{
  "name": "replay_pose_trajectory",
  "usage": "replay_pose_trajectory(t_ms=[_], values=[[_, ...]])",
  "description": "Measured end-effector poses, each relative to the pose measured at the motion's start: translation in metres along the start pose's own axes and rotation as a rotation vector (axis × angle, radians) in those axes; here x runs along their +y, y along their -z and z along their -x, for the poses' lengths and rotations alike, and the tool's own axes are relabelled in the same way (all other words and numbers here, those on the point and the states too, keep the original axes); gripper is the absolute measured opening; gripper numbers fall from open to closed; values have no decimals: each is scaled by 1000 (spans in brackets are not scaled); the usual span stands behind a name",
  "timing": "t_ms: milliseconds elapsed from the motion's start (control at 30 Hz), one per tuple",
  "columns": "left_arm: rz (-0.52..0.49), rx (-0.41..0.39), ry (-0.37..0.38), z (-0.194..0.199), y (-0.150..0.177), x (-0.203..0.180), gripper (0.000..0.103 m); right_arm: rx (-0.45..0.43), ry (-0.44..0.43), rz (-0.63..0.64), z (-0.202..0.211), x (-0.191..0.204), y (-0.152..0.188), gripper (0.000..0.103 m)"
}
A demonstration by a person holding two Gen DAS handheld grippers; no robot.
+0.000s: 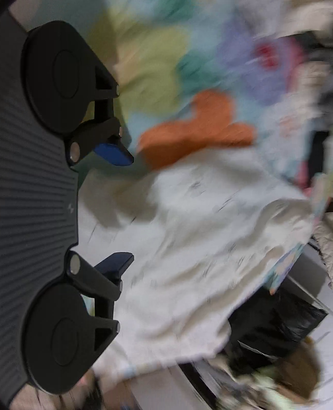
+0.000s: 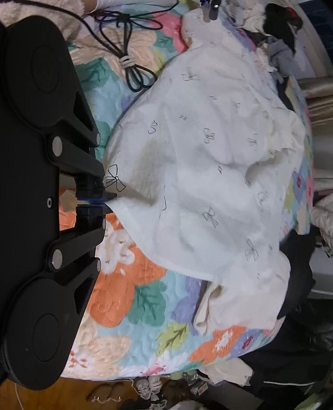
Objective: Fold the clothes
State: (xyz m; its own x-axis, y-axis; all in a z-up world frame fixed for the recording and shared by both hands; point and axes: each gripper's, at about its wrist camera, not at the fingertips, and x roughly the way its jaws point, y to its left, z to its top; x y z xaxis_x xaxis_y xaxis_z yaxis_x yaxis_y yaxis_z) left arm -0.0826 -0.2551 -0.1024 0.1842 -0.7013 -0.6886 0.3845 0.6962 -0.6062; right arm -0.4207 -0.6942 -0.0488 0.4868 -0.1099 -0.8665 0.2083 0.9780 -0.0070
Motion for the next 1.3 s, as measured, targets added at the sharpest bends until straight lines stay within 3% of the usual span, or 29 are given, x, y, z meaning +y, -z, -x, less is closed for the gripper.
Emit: replay_pose_trajectory(t_ms=[33,67,100,200,300,400,500,567,600,833,1000,1100,1200,1300], values=[[14,4,25,-3,0,2,51,-3,-2,-2,1,2,-1,2],[21,7,48,-6,0,4,13,-13,-8,-8,3,4,-3,2],[7,9,50,-8,-3,1,2,-25,-14,-16,5,4,-7,2],[10,-16,85,-11,-29,-9,3,-79,-29,-20,6,5,-30,2],[18,-73,148,-16,-87,-31,3,-117,-38,-48,-2,-5,-65,2],[-45,-145,135,-38,-153,-64,3,-151,30,-130,-18,-26,-108,2],[-20,-247,95,-74,-205,-81,14,-218,126,-308,-40,-50,-138,3],[31,-321,30,-88,-217,-82,44,-264,131,-396,-53,-51,-140,3],[42,-327,28,-92,-218,-82,49,-282,119,-422,-60,-49,-138,3],[-129,-292,-53,-82,-180,-61,66,-257,107,-427,-100,-55,-123,2],[-194,-243,-71,-88,-171,-59,68,-292,107,-419,-101,-59,-132,3],[-140,-230,-23,-101,-181,-72,73,-314,113,-410,-100,-57,-132,3],[-33,-264,-32,-120,-193,-72,86,-329,114,-408,-98,-58,-129,3],[15,-233,-54,-146,-207,-76,88,-341,106,-411,-96,-59,-125,3]])
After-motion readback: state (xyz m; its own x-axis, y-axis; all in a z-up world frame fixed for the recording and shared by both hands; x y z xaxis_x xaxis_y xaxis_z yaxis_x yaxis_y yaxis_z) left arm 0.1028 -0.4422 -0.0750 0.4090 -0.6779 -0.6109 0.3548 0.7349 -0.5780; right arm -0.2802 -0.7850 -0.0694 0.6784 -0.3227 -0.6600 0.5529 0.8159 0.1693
